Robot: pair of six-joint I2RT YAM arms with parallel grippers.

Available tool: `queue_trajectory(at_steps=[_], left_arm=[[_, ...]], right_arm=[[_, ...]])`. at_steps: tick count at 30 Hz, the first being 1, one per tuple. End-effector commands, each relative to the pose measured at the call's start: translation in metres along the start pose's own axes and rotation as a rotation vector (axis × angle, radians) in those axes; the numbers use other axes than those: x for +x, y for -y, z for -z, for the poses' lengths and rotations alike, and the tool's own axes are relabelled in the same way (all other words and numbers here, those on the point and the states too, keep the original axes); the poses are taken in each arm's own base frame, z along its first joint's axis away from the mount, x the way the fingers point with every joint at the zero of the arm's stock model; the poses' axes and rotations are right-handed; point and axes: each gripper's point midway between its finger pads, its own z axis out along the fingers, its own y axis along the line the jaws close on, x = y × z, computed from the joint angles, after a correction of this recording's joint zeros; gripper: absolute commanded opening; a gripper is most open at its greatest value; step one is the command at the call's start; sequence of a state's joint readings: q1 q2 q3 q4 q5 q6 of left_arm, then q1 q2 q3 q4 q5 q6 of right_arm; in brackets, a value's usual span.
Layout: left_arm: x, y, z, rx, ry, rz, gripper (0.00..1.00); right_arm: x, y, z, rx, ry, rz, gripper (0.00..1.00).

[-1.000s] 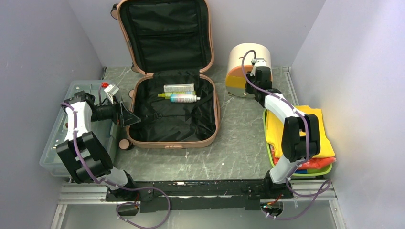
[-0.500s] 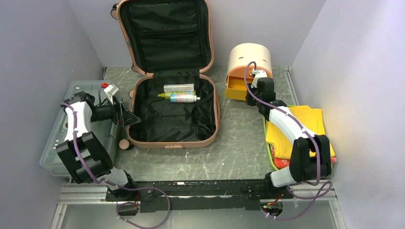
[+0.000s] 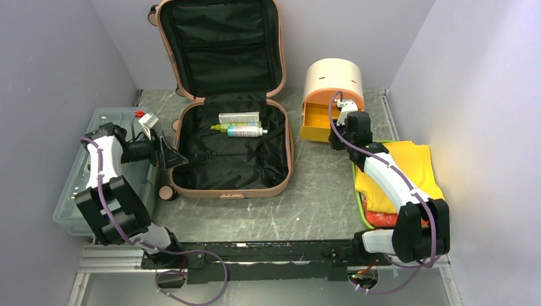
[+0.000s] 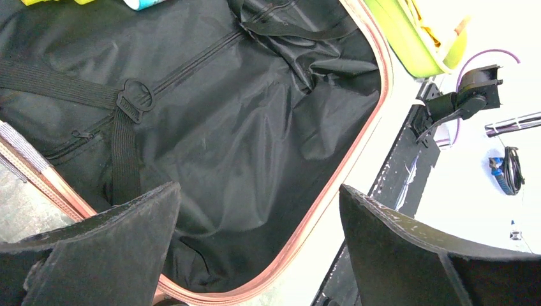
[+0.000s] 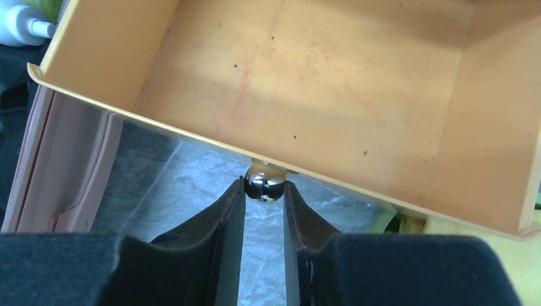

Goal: Open, take out, and arrange the luggage
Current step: Open the drawer in the storage box.

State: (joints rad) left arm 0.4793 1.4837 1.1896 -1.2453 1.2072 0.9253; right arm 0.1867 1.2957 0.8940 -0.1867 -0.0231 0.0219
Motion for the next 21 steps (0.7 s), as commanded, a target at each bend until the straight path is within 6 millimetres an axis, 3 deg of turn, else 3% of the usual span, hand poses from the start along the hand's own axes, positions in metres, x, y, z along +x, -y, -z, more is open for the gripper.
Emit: queue_trajectory(at_steps=[1,7,12,14,18,21], left_arm=[[-0.015,0.012,0.004,0.025,0.049,-0.058,0.99],[-0.014,0.005,-0.005,-0.017,-0.033,-0.106,0.99],[-0.012,-0.016,-0.035,-0.153,-0.217,-0.242,0.99],[-0.02,-0.026,-0.047,-0.215,-0.275,-0.328,0.99],[-0.043,-0.042,-0.07,-0.242,-0.333,-0.41,1.0],[-0.051,-0.054,-0.094,-0.208,-0.402,-0.424,1.0]], right_arm=[[-0.019,-0.017,0.003,-0.092,0.046,0.06,0.28],[-0.042,-0.03,0.023,-0.189,0.063,0.189,0.55],[-0.052,-0.043,0.054,-0.291,0.127,0.33,0.74],[-0.053,-0.054,0.07,-0.379,0.168,0.403,0.81],[-0.046,-0.065,0.097,-0.484,0.228,0.531,0.87],[-0.042,-0.057,0.097,-0.481,0.228,0.514,0.88]])
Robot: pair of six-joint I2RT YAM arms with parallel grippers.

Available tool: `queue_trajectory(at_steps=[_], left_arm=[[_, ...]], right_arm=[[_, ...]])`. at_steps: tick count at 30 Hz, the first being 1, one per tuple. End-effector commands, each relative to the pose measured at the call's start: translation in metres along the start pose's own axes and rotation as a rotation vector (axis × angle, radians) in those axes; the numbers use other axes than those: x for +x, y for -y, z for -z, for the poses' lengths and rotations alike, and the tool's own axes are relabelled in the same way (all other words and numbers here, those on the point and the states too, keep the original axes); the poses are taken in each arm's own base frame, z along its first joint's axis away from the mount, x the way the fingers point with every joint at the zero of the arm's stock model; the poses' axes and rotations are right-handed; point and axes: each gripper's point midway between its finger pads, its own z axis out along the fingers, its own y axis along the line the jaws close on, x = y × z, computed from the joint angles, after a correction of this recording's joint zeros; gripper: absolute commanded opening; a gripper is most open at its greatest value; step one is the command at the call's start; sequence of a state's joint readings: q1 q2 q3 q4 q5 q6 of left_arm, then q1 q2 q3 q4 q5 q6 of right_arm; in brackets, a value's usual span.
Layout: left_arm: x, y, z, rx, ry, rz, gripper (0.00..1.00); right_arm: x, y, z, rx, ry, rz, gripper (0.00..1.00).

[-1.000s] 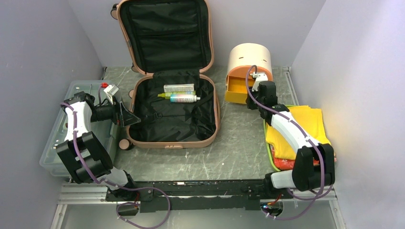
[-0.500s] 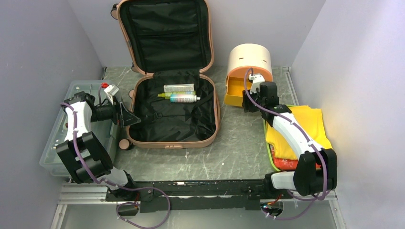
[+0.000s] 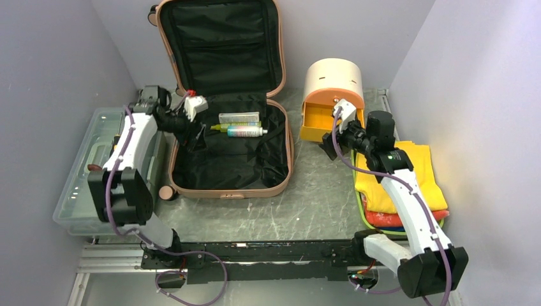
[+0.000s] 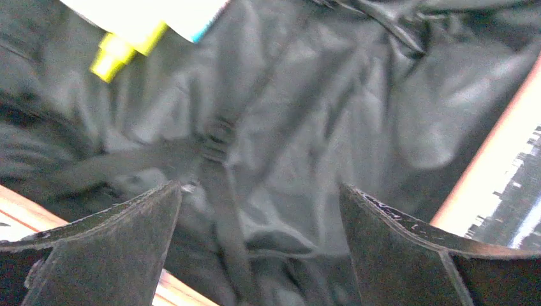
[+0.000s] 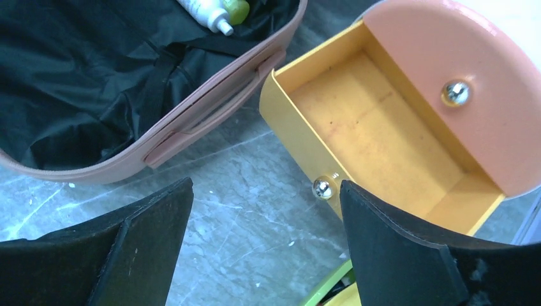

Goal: Open, take out, and arrange the luggage
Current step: Open the drawer in the storage box.

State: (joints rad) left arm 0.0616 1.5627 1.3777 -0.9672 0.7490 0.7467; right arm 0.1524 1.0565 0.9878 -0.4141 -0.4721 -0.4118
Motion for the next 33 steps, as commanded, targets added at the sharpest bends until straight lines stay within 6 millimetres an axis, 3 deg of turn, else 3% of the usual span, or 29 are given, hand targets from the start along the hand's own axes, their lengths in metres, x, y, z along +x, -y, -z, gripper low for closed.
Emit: queue_trajectory(at_steps=[1,7,12,17,27,33], left_arm=[[-0.017,-0.045,-0.024,-0.064,-0.087,-0.046,0.99],[-0.008,-0.077,-0.087,-0.012,-0.199,-0.08,1.0],[-0.003,-0.105,-0.114,-0.018,-0.227,-0.092,0.98],[-0.005,-0.119,-0.129,-0.013,-0.217,-0.092,0.94],[-0.015,-0.134,-0.14,-0.046,-0.16,-0.143,0.91],[-0.009,-0.145,-0.155,-0.022,-0.178,-0.146,0.78]], right_arm=[[0.001,-0.005,0.006,-0.077,0.04,0.064,0.88],[0.006,0.008,0.01,-0.04,0.043,0.019,0.88],[0.006,0.012,0.012,-0.028,0.045,0.013,0.88],[0.009,0.012,0.01,-0.031,0.04,0.005,0.87],[0.012,0.013,0.008,-0.03,0.032,0.009,0.88],[0.012,0.015,0.01,-0.021,0.031,0.01,0.87]])
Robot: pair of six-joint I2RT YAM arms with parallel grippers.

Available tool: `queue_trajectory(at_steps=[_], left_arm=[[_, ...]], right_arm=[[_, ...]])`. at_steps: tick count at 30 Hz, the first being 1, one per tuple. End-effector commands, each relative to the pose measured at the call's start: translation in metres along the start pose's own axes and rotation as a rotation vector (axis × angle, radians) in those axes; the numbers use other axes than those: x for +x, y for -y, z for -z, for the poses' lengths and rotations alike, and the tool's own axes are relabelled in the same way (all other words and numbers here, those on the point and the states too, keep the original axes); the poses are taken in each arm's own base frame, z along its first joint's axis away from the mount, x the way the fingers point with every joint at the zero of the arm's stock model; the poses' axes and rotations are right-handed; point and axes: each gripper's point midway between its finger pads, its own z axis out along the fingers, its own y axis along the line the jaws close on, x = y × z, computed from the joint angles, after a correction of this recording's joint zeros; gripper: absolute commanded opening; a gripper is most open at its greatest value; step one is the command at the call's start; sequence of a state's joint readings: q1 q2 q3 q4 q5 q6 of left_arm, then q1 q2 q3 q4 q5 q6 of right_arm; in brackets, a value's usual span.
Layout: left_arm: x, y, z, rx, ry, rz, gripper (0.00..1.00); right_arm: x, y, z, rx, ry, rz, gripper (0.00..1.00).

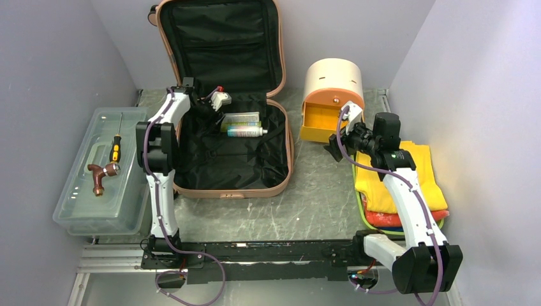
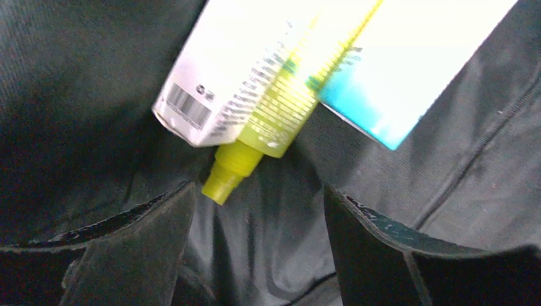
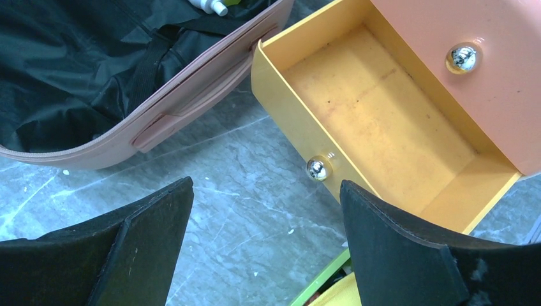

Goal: Open, take out, and arrange the luggage
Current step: Open the drawer in the storage box, then adjust the makeup in the opened luggage.

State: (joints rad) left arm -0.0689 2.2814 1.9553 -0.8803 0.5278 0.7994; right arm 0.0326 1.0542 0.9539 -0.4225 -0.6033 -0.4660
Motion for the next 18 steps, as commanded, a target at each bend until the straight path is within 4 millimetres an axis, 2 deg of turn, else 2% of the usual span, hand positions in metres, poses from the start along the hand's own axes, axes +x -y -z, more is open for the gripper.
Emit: queue_trajectory(at_steps=[1,8,18], left_arm=[[-0.009,-0.01,-0.009,0.015,0.028,-0.03,0.77],[-0.006,-0.004,-0.021,0.077,0.034,-0.043,0.69],[0.013,0.029,-0.039,0.238,-0.021,-0.064,0.57]], right_arm=[[-0.006,0.003,0.002,0.007,0.025,0.025,0.88],[-0.005,0.006,0.003,0.015,0.024,0.019,0.88],[-0.004,0.007,0.002,0.016,0.022,0.017,0.88]])
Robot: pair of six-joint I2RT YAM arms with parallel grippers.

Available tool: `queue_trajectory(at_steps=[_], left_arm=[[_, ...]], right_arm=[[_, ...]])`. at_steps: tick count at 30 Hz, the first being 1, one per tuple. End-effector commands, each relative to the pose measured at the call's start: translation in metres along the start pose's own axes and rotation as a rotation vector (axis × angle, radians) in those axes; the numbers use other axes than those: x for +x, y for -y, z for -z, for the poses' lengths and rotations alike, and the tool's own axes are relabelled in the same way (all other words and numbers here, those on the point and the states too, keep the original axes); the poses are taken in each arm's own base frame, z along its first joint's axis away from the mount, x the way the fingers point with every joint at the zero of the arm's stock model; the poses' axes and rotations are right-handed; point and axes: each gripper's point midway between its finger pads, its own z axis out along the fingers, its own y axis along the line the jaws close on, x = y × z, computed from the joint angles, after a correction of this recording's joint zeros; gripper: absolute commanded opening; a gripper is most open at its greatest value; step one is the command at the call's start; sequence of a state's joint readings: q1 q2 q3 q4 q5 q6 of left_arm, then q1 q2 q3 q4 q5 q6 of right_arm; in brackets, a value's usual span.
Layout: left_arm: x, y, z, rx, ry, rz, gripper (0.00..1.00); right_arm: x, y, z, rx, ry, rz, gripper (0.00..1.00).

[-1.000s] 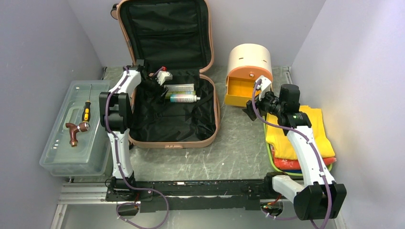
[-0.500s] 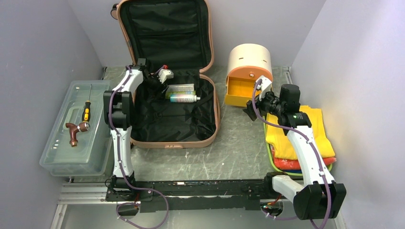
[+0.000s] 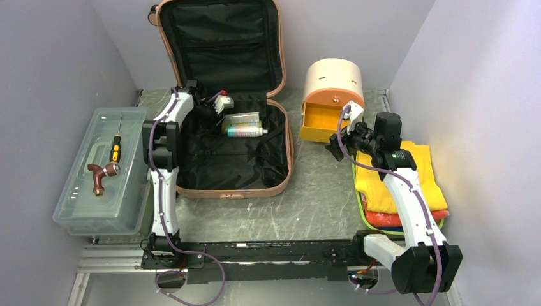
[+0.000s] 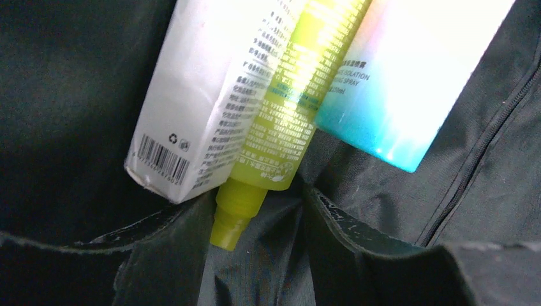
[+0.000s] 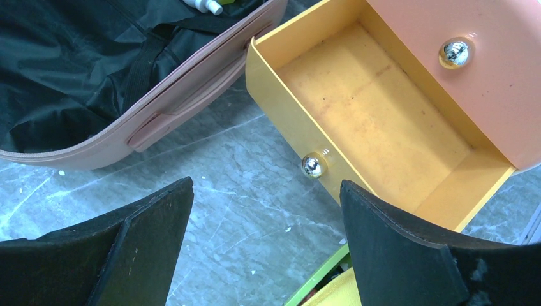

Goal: Open, take out, and arrange the luggage
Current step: Adjust the makeup in the opened luggage.

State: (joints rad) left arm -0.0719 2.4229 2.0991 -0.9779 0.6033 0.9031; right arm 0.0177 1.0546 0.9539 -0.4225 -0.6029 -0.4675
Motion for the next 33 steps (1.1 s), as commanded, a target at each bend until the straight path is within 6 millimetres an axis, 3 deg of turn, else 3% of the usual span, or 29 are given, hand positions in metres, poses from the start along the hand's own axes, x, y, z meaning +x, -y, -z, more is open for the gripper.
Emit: queue_trajectory(at_steps=[1,11,16,24,27,33], left_arm=[[0.008,0.03,-0.014,0.141,-0.023,-0.008,0.56],[0.003,0.038,-0.01,0.191,-0.011,-0.014,0.33],[-0.007,0.038,0.002,0.173,0.0,-0.02,0.16],[-0.052,0.046,0.048,0.112,0.094,-0.029,0.07],[-0.071,0.057,0.067,0.101,0.152,-0.032,0.04],[-0.087,0.085,0.089,0.131,0.231,-0.021,0.0]], right_arm=[[-0.006,0.002,0.0,0.003,0.025,0.021,0.88],[-0.007,0.002,0.0,0.003,0.026,0.017,0.88],[-0.006,0.002,0.0,0.003,0.024,0.015,0.88],[-0.007,0.002,0.0,0.002,0.027,0.015,0.88],[-0.007,0.002,0.0,0.003,0.029,0.015,0.88],[-0.007,0.003,0.001,0.006,0.029,0.014,0.88]])
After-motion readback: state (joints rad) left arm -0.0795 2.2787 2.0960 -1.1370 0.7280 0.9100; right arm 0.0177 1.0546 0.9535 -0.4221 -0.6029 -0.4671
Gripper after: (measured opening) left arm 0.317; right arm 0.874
